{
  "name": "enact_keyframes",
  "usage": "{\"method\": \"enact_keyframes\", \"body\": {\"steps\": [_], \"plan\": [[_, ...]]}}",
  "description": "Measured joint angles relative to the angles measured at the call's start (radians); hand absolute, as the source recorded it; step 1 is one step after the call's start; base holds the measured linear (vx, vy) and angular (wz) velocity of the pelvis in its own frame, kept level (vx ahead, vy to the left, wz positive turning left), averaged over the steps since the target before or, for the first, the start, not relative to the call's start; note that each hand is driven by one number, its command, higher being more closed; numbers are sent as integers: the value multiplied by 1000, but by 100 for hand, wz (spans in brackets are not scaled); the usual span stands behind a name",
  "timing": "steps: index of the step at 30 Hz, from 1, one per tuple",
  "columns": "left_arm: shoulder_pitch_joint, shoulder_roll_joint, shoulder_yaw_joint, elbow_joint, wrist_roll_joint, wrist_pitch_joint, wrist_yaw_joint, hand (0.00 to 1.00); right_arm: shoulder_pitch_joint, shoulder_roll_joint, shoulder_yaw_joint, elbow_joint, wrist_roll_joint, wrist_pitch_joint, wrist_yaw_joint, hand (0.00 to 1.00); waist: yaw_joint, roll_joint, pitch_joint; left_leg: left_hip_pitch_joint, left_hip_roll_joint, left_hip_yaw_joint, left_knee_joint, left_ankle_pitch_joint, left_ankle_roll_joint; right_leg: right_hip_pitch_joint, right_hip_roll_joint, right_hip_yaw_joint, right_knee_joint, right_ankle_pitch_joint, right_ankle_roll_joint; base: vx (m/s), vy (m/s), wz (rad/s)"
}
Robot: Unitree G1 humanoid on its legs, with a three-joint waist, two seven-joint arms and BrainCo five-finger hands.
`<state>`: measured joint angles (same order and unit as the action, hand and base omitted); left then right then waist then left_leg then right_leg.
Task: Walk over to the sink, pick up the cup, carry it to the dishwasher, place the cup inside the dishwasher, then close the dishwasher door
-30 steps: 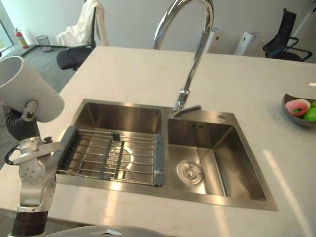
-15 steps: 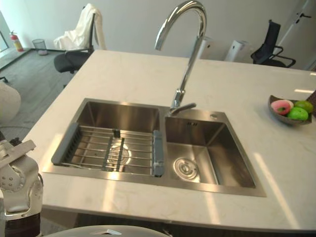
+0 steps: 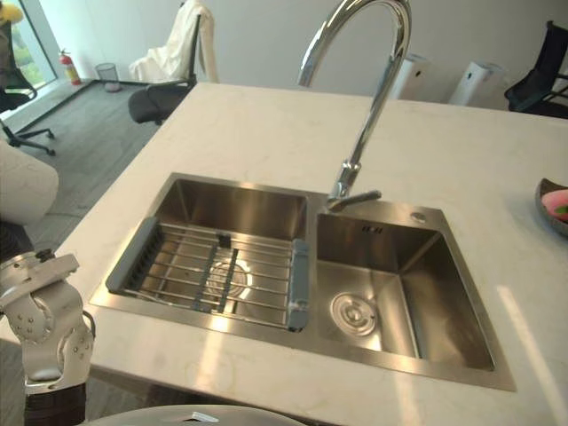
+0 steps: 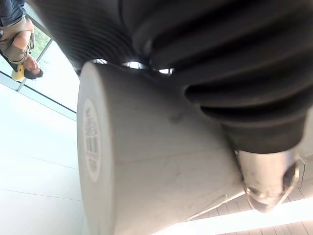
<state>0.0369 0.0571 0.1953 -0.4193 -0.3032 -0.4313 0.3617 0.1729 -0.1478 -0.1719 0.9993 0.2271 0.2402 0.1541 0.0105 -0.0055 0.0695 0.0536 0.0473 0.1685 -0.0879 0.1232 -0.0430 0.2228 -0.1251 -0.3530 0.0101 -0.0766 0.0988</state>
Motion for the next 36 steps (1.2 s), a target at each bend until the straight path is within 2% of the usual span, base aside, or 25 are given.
{"method": "enact_keyframes", "body": {"steps": [6, 7, 8, 9, 10, 11, 12, 14, 16, 18, 19, 20, 22, 23, 25, 26, 27, 28, 29, 30, 31, 32, 33, 35, 36], "plan": [[102, 3, 51, -24, 34, 11, 16, 100, -25, 10, -43, 3, -50, -48, 6, 0, 13, 20, 81, -132, -24, -217, 73, 63, -12, -74, -23, -192, 251, -153, -22, -101, -50, 103], [114, 0, 53, -27, 33, 10, 17, 100, -17, 9, -51, -1, -32, -61, 2, 0, 20, 29, 102, -155, -28, -243, 98, 67, -17, -80, -24, -219, 278, -167, -26, -164, -106, 154], [151, -4, 62, -31, 27, 10, 17, 100, -17, -3, -76, 7, -18, -70, -7, 0, 36, 61, 127, -190, -28, -279, 110, 57, -53, -102, -9, -256, 331, -188, -45, -189, -90, 103], [161, -4, 65, -30, 20, 10, 17, 100, -14, -8, -90, 21, -17, -72, -15, 0, 42, 68, 131, -207, -17, -233, 104, 10, -18, -118, 3, -259, 322, -194, -51, -301, -113, 152], [153, -9, 71, -32, 11, 10, 17, 100, -24, 0, -133, 70, -17, -72, -34, 0, 45, 37, 142, -257, 5, -33, 187, -102, 88, -116, -46, -340, 300, -178, -72, -307, -68, 162], [139, -5, 66, -47, 13, -2, 5, 100, -35, 2, -173, 101, -16, -70, -48, 0, 54, 22, 183, -314, 52, 181, 505, -155, 209, -116, -105, -403, 328, -176, -81, -300, -54, 159], [141, -4, 75, -51, 12, -10, 1, 100, -39, 0, -176, 100, -16, -69, -59, 0, 58, 26, 196, -312, 92, 268, 660, -197, 251, -111, -120, -424, 331, -172, -87, -307, -37, 121], [151, -5, 81, -58, 12, -13, -8, 100, -14, -17, -176, 66, -7, -67, -72, 0, 63, 56, 183, -198, 212, 425, 949, -310, 237, -98, -138, -511, 316, -154, -105, -250, -25, 109], [154, -11, 76, -72, 12, -16, -39, 100, 7, -30, -173, 25, -14, -53, -71, 0, 47, 89, 139, -73, 302, 466, 1020, -328, 208, -110, -156, -615, 315, -143, -116, -147, 64, 144], [153, -35, 74, -58, 11, -20, -74, 100, 22, -38, -163, -30, -19, -25, -72, 0, 24, 105, 105, -6, 360, 481, 965, -202, 219, -133, -180, -690, 322, -142, -118, -139, 98, 179], [142, -60, 62, -38, 9, -28, -97, 100, 34, -47, -158, -59, -16, -12, -73, 0, 18, 128, 85, 31, 380, 524, 817, -30, 260, -156, -200, -713, 344, -139, -114, -229, 130, 216], [136, -77, 48, -11, -2, -32, -112, 100, 38, -47, -152, -68, -11, -4, -77, 0, 9, 111, 76, 34, 345, 585, 746, -72, 268, -168, -219, -717, 332, -125, -121, -264, 139, 238], [161, -81, 25, 10, -32, -35, -121, 100, 52, -21, -146, -71, 5, 29, -81, 0, 6, 94, 33, 56, 307, 646, 627, -94, 249, -135, -188, -759, 215, -76, -149, -246, 147, 208], [162, -79, -7, 7, -59, -48, -151, 100, 57, -2, -144, -78, 30, 63, -106, 0, 6, 67, 28, 82, 276, 709, 519, -130, 178, -60, -185, -865, 186, -22, -157, -199, 205, 229], [163, -82, -71, 7, -78, -54, -191, 100, 59, -7, -144, -82, 61, 89, -119, 0, 4, 82, 8, 121, 213, 723, 359, -158, 112, 5, -220, -957, 261, -13, -142, -108, 191, 228], [167, -99, -113, 6, -89, -54, -215, 100, 74, -33, -135, -83, 62, 98, -137, 0, -11, 94, -7, 153, 158, 693, 240, -137, 108, 10, -312, -974, 439, -24, -162, -98, 256, 235], [157, -119, -124, -7, -111, -76, -233, 100, 44, -98, -129, -83, 60, 99, -162, 0, -11, 124, 6, 155, 145, 618, 151, -149, 100, -64, -422, -937, 705, -124, -125, -102, 196, 180], [147, -122, -108, -4, -118, -94, -227, 100, 11, -105, -127, -85, 61, 106, -157, 0, -5, 143, 13, 155, 181, 593, 132, -160, 85, -134, -374, -910, 700, -173, -87, -117, 110, 79], [116, -94, -92, 5, -128, -102, -213, 100, -33, -65, -118, -114, 63, 102, -155, 0, 3, 142, 22, 158, 223, 602, 123, -166, 23, -234, -245, -888, 516, -155, -127, -84, -86, 33], [75, -45, -138, 24, -127, -82, -216, 100, -13, 4, -89, -164, 63, 102, -145, 0, -16, 52, 36, 178, 193, 579, 124, -186, -38, -244, -201, -859, 304, 59, -198, -57, -117, 72], [63, -30, -175, 54, -122, -79, -218, 100, -6, 25, -67, -168, 63, 97, -139, 0, -24, 24, 35, 197, 183, 541, 123, -200, -113, -217, -212, -853, 284, 42, -199, 6, -96, 90], [79, -65, -265, 104, -114, -65, -220, 100, 4, -15, -64, -162, 54, 101, -140, 0, -3, 57, 33, 208, 200, 498, 124, -208, -123, -212, -236, -777, 338, 79, -226, -12, -14, 71], [76, -70, -305, 121, -111, -50, -219, 100, 14, -33, -66, -173, 54, 92, -135, 0, -12, 69, 39, 191, 193, 468, 139, -209, -119, -229, -254, -675, 366, 101, -237, -101, 54, 119], [42, -66, -397, 141, -87, -43, -237, 100, 38, -53, -82, -157, 72, 66, -135, 0, -34, 68, 43, 132, 121, 264, 110, -190, -88, -297, -280, -238, 419, 139, -204, -131, 82, 188], [33, -68, -407, 148, -87, -50, -240, 100, 40, -48, -88, -153, 87, 63, -136, 0, -38, 70, 44, 128, 116, 226, 111, -189, -87, -303, -267, -136, 424, 137, -197, -25, 13, 188]]}}
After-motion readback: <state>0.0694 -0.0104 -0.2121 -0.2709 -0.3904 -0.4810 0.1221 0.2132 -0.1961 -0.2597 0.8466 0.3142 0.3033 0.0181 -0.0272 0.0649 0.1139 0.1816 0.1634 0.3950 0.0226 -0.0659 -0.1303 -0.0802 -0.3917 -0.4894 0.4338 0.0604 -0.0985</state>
